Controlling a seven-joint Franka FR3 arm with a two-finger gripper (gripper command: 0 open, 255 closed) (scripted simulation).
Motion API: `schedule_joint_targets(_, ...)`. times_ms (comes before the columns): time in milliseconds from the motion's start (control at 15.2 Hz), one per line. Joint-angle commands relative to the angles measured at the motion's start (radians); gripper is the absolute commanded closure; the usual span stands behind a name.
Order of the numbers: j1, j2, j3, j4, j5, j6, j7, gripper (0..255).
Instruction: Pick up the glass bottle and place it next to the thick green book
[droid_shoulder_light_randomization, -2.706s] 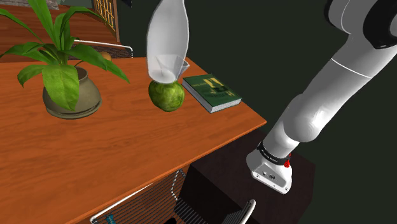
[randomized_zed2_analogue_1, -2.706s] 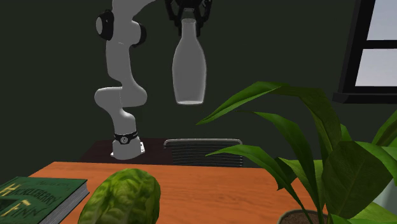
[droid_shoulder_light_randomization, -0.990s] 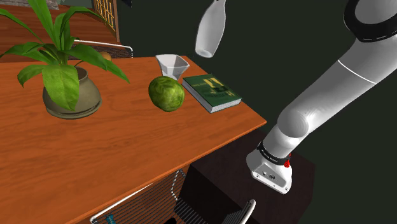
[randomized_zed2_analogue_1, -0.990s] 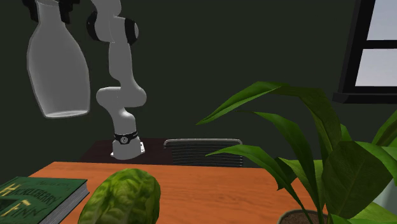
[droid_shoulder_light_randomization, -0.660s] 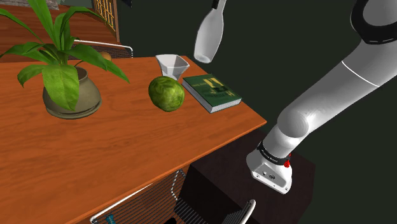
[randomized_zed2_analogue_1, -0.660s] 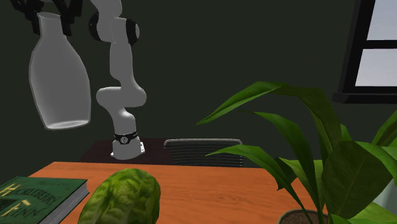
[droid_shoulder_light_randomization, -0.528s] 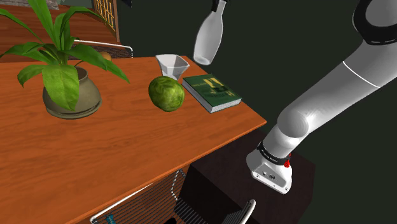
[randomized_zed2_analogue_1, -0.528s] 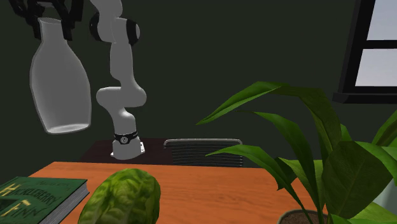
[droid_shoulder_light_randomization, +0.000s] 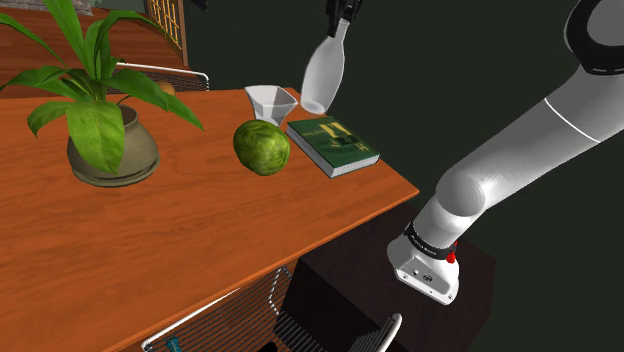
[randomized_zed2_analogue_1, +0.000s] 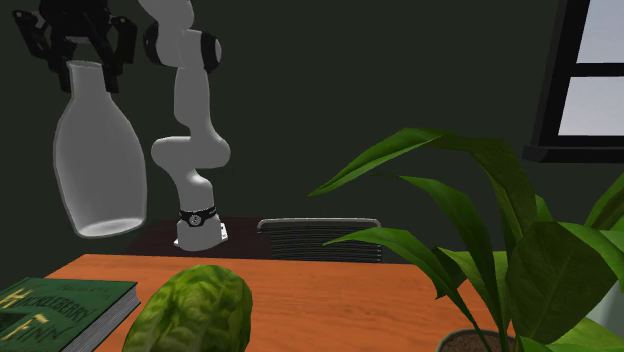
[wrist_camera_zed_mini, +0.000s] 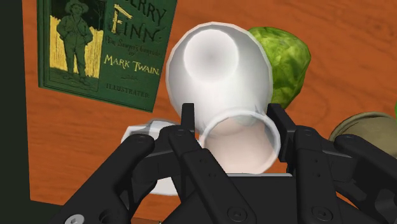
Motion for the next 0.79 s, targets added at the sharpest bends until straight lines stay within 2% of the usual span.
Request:
schedule_joint_targets(0, 0.0, -0.01, -0.001, -0.04, 0.001, 0.031, -0.002, 255)
schedule_joint_targets(726, 0.002, -0.042, 0.001, -0.221, 0.006, 0.181, -0.007, 255)
